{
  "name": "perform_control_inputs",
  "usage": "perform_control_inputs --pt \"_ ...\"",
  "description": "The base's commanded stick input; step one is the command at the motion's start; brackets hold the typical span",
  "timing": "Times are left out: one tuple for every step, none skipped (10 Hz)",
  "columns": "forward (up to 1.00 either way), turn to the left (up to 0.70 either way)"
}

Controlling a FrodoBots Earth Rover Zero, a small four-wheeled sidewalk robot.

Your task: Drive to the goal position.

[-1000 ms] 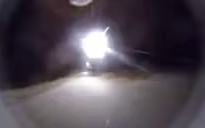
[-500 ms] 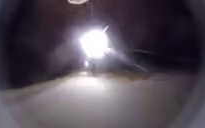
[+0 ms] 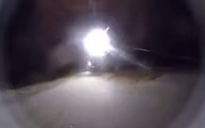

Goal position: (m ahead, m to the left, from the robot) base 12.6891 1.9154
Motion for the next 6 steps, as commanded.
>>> perform_control_inputs --pt "0.7 0.13" --pt "0.7 0.1" --pt "0.7 0.06" --pt "0.7 0.04" --pt "0.7 0.07" --pt "0.7 0.12"
